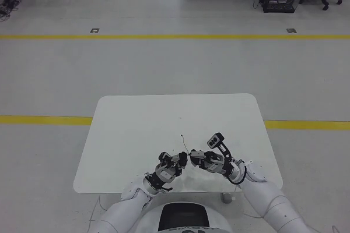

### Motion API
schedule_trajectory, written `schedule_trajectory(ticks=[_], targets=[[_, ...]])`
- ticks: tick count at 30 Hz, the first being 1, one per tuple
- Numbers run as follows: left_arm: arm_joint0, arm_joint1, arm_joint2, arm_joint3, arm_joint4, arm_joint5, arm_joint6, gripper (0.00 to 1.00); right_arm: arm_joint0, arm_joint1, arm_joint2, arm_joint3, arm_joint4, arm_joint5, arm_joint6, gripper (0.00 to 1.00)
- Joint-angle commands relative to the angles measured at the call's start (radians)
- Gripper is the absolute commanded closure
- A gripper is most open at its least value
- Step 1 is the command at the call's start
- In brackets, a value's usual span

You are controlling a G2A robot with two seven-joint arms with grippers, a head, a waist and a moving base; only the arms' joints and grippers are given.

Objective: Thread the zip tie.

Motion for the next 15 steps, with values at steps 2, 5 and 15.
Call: schedule_trajectory(ticks=[2,5,15], targets=[[0.000,0.000,0.000,0.001,-0.001,0.001,-0.001,1.00,0.000,0.000,0.002,0.002,-0.001,0.002,-0.001,1.00],[-0.001,0.000,0.000,0.001,-0.001,0.001,-0.001,1.00,-0.001,-0.001,0.004,0.004,-0.002,0.003,-0.001,1.00],[-0.002,-0.001,0.002,0.003,-0.002,0.002,0.000,1.00,0.000,-0.002,0.010,0.017,-0.005,0.009,0.000,1.00]])
